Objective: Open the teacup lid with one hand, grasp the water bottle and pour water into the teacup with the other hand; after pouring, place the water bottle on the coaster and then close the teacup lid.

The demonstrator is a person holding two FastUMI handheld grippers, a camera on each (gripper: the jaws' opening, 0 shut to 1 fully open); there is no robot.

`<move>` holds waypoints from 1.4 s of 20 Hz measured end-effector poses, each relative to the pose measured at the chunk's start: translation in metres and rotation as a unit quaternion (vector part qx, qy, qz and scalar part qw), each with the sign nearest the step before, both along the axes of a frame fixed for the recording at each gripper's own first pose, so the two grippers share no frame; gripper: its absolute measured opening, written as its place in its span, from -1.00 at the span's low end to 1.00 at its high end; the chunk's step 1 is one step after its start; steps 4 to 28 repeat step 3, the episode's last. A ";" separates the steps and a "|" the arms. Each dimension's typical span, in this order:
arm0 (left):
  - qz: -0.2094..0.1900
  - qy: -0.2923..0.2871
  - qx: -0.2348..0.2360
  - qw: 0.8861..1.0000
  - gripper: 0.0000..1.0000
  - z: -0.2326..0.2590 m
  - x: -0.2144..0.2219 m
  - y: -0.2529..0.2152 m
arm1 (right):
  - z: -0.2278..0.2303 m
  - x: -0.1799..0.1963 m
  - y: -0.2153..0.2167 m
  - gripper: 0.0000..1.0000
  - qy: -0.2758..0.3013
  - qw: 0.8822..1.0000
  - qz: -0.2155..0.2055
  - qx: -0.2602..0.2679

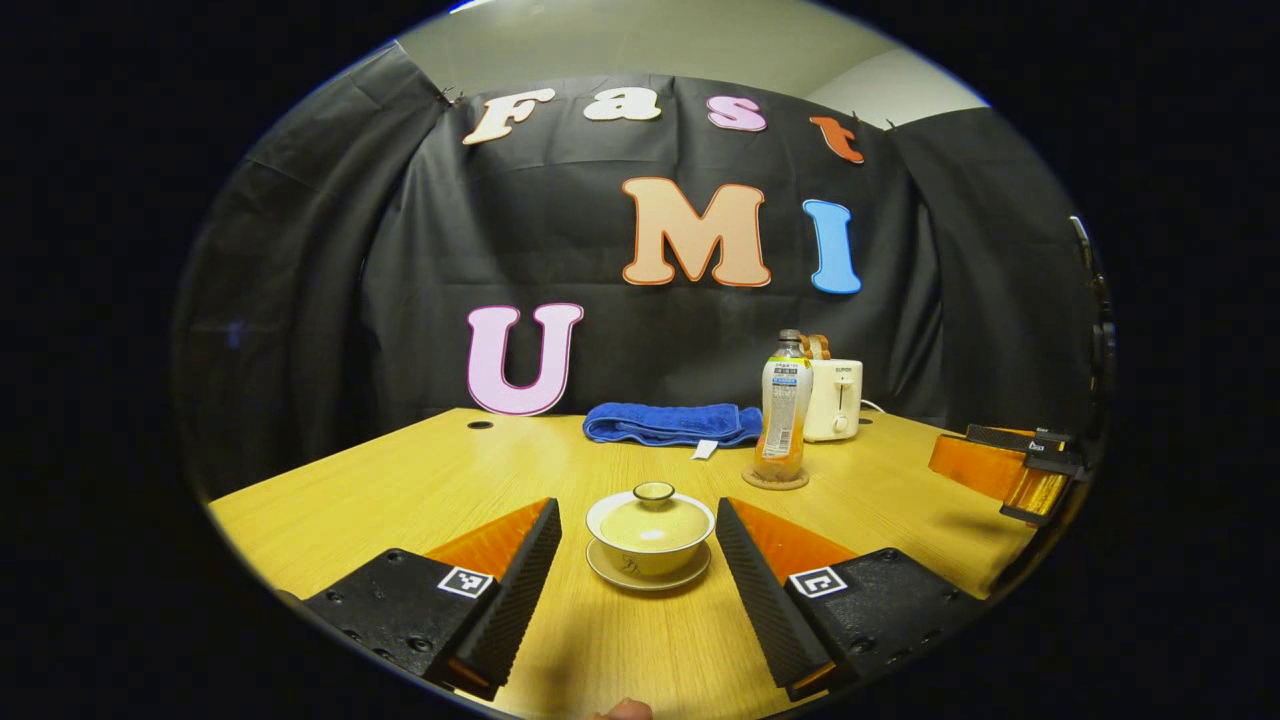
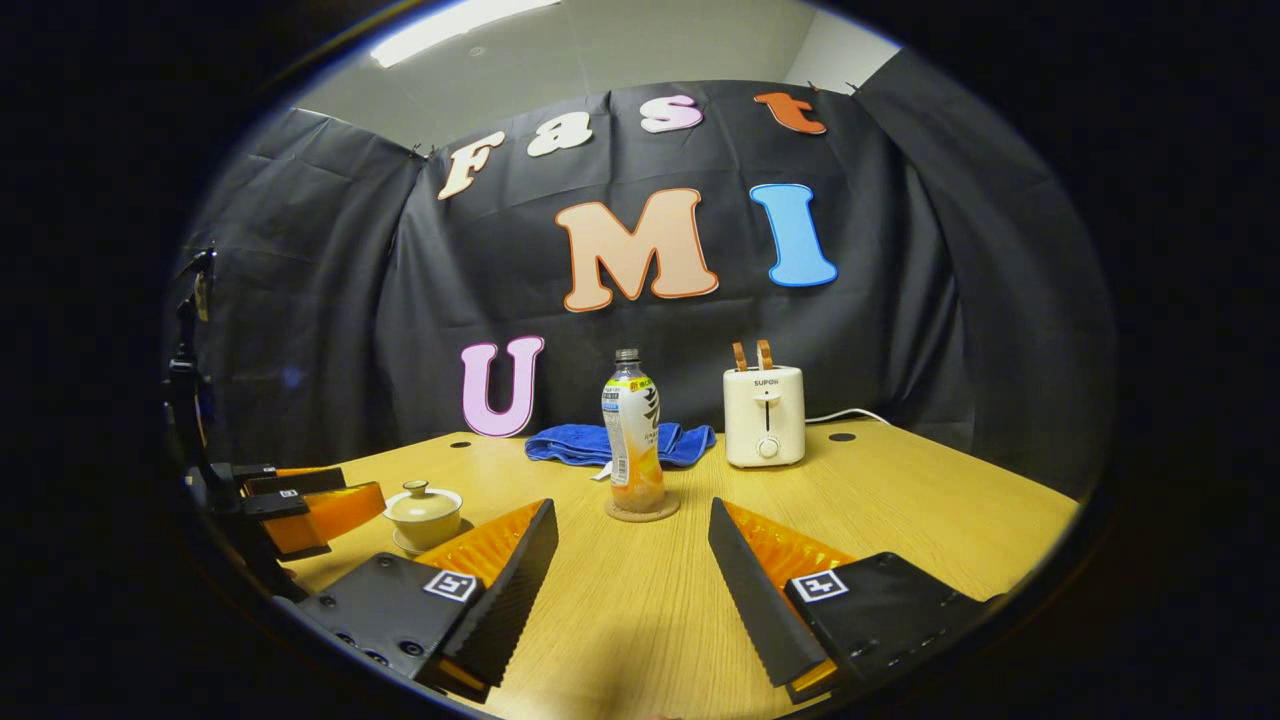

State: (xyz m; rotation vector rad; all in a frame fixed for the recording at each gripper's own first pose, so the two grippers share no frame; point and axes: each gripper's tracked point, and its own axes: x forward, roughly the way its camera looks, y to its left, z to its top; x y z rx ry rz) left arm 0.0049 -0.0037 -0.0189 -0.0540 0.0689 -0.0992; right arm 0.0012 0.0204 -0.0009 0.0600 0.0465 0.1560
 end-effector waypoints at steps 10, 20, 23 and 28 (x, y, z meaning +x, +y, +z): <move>-0.002 -0.015 -0.002 1.000 0.82 0.007 0.001 -0.002 | -0.009 0.000 0.001 0.87 0.006 1.000 -0.001 -0.004; -0.002 -0.015 -0.002 1.000 0.82 0.007 0.001 -0.002 | -0.009 0.000 0.001 0.87 0.006 1.000 -0.001 -0.004; -0.002 -0.015 -0.002 1.000 0.82 0.007 0.001 -0.002 | -0.009 0.000 0.001 0.87 0.006 1.000 -0.001 -0.004; -0.002 -0.015 -0.002 1.000 0.82 0.007 0.001 -0.002 | -0.009 0.000 0.001 0.87 0.006 1.000 -0.001 -0.004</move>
